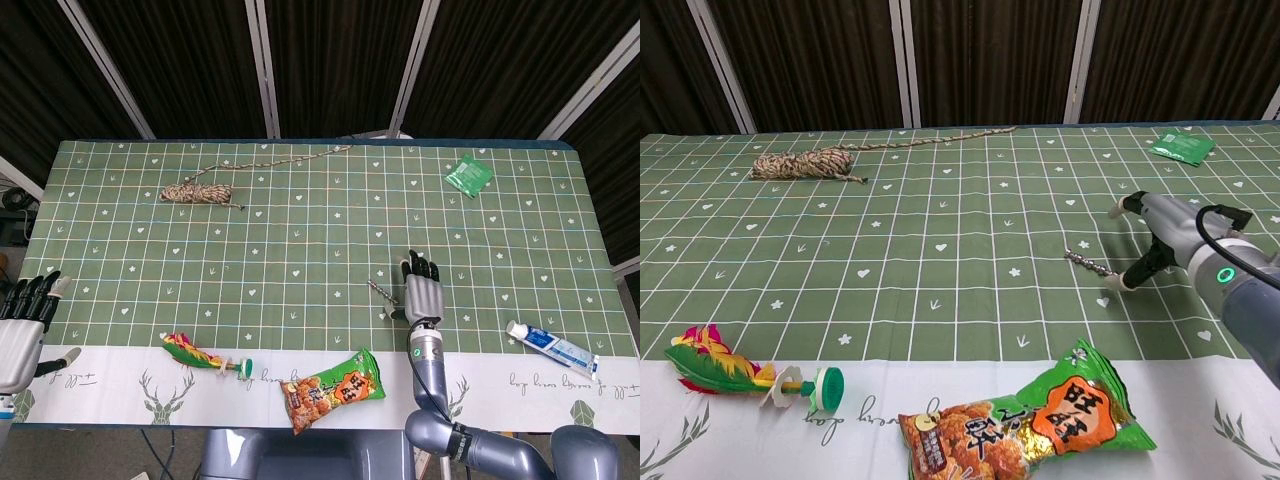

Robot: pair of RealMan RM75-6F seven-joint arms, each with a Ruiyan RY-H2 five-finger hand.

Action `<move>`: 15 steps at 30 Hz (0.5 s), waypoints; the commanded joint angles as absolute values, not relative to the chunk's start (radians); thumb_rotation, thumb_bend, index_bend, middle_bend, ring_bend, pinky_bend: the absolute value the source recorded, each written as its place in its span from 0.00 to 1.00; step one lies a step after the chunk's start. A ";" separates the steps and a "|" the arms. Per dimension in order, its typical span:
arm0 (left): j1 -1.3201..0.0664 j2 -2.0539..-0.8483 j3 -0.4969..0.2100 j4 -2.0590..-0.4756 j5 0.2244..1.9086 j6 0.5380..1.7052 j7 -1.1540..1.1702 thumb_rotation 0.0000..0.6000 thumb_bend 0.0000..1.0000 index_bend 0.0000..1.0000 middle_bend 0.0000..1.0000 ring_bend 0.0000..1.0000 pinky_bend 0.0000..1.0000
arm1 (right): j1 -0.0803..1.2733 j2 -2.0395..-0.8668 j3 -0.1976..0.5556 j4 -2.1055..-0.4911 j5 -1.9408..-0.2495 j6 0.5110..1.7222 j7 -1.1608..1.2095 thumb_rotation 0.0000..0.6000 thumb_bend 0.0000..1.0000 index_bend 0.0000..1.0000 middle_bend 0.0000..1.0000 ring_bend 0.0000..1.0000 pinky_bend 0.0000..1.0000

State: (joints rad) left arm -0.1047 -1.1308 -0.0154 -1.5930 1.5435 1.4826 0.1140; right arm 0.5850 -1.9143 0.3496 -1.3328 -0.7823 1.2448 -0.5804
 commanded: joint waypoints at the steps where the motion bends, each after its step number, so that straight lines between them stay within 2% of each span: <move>1: -0.104 -1.130 -0.015 -1.593 1.543 1.483 0.112 1.00 0.05 0.00 0.00 0.00 0.00 | 0.590 -1.931 0.352 -1.333 -0.791 1.262 -0.585 1.00 0.16 0.29 0.00 0.00 0.00; 8: -0.105 -1.128 -0.014 -1.595 1.541 1.479 0.105 1.00 0.05 0.00 0.00 0.00 0.00 | 0.603 -1.951 0.368 -1.289 -0.787 1.269 -0.594 1.00 0.17 0.39 0.03 0.00 0.00; 15: -0.107 -1.125 -0.014 -1.598 1.537 1.471 0.101 1.00 0.05 0.00 0.00 0.00 0.00 | 0.592 -1.951 0.376 -1.281 -0.766 1.276 -0.600 1.00 0.19 0.41 0.03 0.00 0.00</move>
State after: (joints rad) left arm -0.1066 -1.1252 -0.0138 -1.5976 1.5375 1.4714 0.1011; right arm 0.5948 -1.9518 0.3763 -1.2777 -0.7667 1.2735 -0.5997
